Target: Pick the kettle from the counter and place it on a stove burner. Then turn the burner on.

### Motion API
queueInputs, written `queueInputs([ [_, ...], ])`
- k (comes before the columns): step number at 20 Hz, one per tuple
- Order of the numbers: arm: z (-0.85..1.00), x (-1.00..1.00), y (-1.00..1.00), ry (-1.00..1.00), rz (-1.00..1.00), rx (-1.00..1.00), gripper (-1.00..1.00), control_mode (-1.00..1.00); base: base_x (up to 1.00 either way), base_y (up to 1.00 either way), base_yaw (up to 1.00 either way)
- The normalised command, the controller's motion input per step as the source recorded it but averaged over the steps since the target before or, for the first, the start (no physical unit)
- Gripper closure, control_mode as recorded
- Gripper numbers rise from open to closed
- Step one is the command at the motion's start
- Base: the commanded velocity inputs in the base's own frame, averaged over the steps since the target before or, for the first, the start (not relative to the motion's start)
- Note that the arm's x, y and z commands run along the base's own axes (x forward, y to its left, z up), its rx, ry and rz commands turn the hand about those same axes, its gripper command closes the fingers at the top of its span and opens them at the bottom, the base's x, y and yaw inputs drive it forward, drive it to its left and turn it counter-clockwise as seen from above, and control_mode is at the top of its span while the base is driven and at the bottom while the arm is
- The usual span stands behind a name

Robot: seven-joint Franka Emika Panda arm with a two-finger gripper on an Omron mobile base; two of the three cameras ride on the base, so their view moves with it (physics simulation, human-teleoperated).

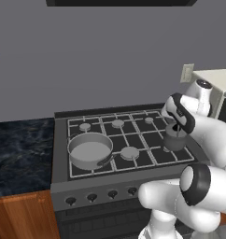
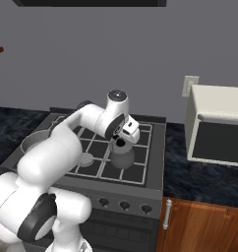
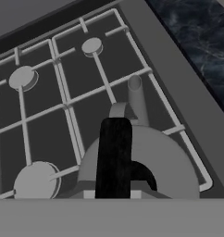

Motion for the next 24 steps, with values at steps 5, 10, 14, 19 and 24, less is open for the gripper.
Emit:
queueInputs([
  [5, -0.09, 0.10, 0.00, 0.00, 0.00, 0.00, 1.00, -1.00, 0.00, 0.00, 0.00],
  [10, -0.08, 0.13, 0.00, 0.00, 0.00, 0.00, 1.00, -1.00, 0.00, 0.00, 0.00],
  [14, -0.06, 0.14, 0.00, 0.00, 0.00, 0.00, 1.00, -1.00, 0.00, 0.00, 0.00],
  [19, -0.09, 0.12, 0.00, 0.00, 0.00, 0.00, 1.00, -1.00, 0.00, 0.00, 0.00],
  [24, -0.17, 0.11, 0.00, 0.00, 0.00, 0.00, 1.00, -1.00, 0.00, 0.00, 0.00],
])
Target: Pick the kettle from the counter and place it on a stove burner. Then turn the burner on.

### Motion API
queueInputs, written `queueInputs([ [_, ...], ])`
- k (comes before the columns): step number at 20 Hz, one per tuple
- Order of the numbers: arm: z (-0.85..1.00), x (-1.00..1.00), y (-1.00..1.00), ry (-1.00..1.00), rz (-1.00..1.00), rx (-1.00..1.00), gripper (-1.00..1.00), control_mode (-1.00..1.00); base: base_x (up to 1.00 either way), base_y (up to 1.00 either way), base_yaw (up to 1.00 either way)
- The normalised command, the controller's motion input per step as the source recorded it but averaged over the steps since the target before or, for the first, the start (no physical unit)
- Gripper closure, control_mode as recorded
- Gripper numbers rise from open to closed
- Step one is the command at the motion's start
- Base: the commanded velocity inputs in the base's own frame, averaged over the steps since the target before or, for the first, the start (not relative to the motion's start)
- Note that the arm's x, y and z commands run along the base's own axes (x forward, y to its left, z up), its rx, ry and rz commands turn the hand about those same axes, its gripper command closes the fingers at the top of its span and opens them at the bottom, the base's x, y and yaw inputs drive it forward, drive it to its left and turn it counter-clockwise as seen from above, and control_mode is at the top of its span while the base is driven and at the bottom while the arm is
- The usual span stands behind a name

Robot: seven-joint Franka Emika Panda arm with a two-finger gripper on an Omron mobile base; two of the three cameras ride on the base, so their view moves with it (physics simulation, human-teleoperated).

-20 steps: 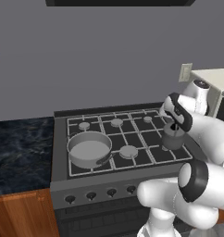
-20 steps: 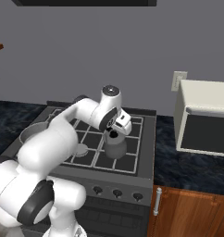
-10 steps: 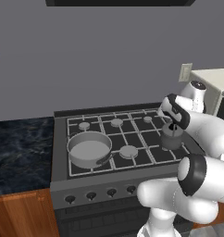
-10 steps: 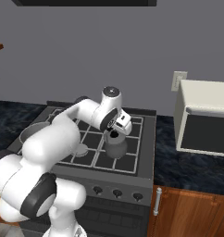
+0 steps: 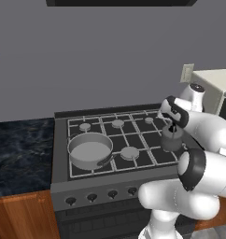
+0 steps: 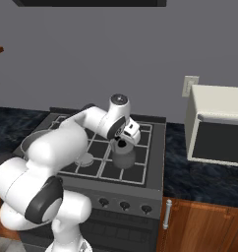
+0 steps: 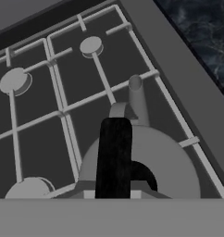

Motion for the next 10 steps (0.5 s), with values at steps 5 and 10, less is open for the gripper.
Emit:
queueInputs([
  [5, -0.22, 0.13, 0.00, 0.00, 0.00, 0.00, 1.00, -1.00, 0.00, 0.00, 0.00],
  [10, -0.15, 0.15, 0.00, 0.00, 0.00, 0.00, 1.00, -1.00, 0.00, 0.00, 0.00],
])
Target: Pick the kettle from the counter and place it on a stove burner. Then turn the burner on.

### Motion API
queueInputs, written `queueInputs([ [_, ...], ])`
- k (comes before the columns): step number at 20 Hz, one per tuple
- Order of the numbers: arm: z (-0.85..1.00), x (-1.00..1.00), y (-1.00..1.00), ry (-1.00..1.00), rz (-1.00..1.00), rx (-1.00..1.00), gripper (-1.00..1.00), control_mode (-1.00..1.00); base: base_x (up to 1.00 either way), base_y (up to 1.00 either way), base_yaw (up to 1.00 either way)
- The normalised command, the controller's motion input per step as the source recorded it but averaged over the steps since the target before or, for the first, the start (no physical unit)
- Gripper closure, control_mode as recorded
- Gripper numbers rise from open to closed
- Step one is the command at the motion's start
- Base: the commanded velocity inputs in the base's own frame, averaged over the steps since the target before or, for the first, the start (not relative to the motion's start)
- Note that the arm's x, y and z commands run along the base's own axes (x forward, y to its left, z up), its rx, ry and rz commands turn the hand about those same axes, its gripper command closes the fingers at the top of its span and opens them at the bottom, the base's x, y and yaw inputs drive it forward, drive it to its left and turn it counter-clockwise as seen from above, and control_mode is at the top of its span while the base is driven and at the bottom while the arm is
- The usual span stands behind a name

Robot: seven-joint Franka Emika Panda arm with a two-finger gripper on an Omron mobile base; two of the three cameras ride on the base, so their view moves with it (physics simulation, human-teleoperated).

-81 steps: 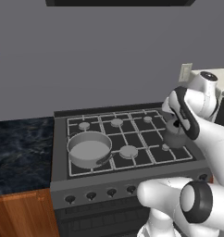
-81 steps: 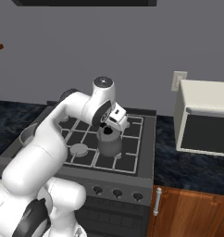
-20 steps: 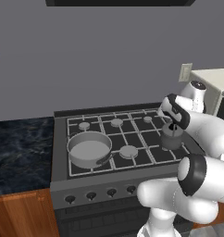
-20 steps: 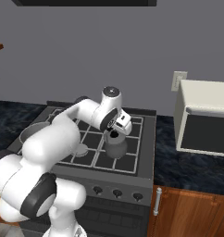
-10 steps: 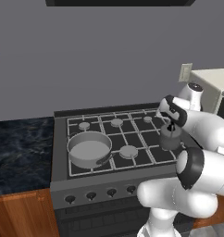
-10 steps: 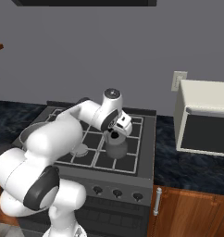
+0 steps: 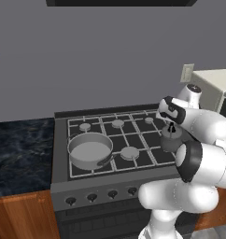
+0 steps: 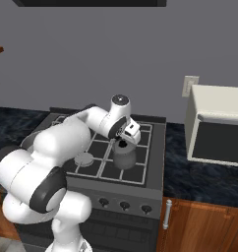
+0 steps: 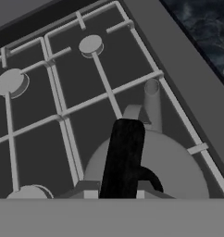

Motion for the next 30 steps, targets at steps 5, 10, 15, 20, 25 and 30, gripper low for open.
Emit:
queueInputs([
  [5, -0.10, 0.15, 0.00, 0.00, 0.00, 0.00, 1.00, -1.00, 0.00, 0.00, 0.00],
  [10, -0.08, 0.04, 0.00, 0.00, 0.00, 0.00, -1.00, -1.00, 0.00, 0.00, 0.00],
  [15, -0.03, 0.00, 0.00, 0.00, 0.00, 0.00, -1.00, -1.00, 0.00, 0.00, 0.00],
  [20, 0.00, 0.00, 0.00, 0.00, 0.00, 0.00, -1.00, -1.00, 0.00, 0.00, 0.00],
  [25, 0.06, 0.00, -0.03, 0.00, 0.00, 0.00, -1.00, -1.00, 0.00, 0.00, 0.00],
  [30, 0.27, 0.00, 0.00, -0.08, 0.00, 0.00, -1.00, -1.00, 0.00, 0.00, 0.00],
])
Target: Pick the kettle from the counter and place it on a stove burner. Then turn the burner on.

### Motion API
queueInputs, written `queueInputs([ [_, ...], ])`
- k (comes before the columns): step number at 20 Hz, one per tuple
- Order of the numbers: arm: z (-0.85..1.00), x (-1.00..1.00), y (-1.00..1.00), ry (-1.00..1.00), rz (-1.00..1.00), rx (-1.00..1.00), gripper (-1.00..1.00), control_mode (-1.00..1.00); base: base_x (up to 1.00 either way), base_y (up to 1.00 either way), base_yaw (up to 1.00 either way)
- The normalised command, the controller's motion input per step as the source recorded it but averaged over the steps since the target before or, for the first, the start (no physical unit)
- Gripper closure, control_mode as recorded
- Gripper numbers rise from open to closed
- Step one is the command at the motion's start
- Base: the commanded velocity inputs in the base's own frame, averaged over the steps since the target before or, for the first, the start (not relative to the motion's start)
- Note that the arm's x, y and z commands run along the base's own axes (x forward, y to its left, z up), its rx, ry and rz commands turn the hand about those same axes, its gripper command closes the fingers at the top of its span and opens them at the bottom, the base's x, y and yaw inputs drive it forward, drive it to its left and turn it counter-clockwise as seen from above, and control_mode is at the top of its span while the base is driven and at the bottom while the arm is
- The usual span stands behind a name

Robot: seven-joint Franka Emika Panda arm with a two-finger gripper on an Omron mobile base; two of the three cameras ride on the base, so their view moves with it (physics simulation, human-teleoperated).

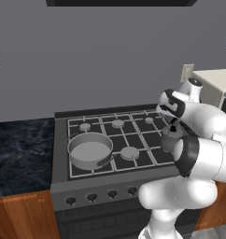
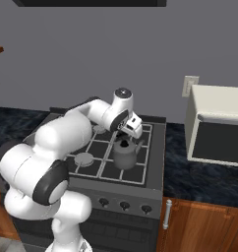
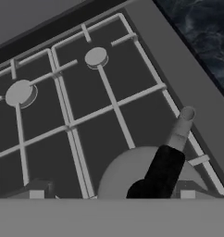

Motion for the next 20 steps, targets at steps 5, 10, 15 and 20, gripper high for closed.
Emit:
queueInputs([
  [5, 0.29, -0.04, 0.00, -0.16, 0.00, 0.00, -1.00, -1.00, 0.00, 0.00, 0.00],
  [10, 0.18, -0.16, -0.01, -0.16, 0.00, 0.00, -1.00, -1.00, 0.00, 0.00, 0.00],
  [15, 0.16, -0.30, -0.11, -0.10, 0.00, 0.00, -1.00, -1.00, 0.00, 0.00, 0.00],
  [20, 0.30, -0.41, -0.13, -0.03, 0.00, 0.00, -1.00, -1.00, 0.00, 0.00, 0.00],
])
